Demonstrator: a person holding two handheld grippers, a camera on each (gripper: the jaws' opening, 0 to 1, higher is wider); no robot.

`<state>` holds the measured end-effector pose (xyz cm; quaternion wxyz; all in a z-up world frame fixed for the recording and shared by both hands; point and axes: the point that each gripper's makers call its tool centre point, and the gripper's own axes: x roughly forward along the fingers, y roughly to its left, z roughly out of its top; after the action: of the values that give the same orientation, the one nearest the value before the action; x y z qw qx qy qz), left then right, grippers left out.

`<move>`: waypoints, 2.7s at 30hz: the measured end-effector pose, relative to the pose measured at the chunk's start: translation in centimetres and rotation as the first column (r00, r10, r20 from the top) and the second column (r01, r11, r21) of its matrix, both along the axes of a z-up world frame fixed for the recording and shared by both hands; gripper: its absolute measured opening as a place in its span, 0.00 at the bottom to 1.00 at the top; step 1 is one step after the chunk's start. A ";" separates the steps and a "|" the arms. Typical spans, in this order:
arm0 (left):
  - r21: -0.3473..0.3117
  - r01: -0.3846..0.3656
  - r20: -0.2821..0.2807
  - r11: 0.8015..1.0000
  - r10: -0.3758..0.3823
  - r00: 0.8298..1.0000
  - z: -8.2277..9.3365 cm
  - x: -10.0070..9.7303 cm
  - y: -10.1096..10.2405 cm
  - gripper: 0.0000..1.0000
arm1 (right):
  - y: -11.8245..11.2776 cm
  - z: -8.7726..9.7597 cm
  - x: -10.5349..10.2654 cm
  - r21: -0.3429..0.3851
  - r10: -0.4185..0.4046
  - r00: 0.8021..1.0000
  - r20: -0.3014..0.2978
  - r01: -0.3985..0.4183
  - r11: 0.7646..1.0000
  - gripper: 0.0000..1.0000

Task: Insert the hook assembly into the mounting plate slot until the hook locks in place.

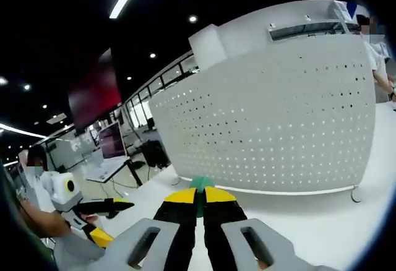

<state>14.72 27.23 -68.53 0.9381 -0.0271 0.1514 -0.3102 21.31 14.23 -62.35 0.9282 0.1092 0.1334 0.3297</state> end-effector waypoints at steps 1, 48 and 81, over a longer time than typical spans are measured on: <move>-0.007 0.011 0.015 1.000 -0.011 1.000 0.8 0.0 -0.3 0.78 | 0.1 0.1 -0.1 0.001 0.001 1.000 0.002 -0.001 1.000 0.01; -0.122 0.285 0.138 0.951 -0.268 0.953 9.3 2.6 -7.8 0.31 | 3.8 4.3 -2.8 0.037 0.077 0.990 0.118 -0.082 0.996 0.01; -0.055 0.319 0.178 0.946 -0.306 0.935 9.2 2.3 -8.4 0.07 | 4.6 4.6 -3.5 0.032 0.098 0.986 0.132 -0.103 0.994 0.01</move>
<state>17.05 18.88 -59.36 0.8843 -0.0155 0.0616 -0.4626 17.86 18.80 -57.77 0.9149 0.0984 0.0717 0.3848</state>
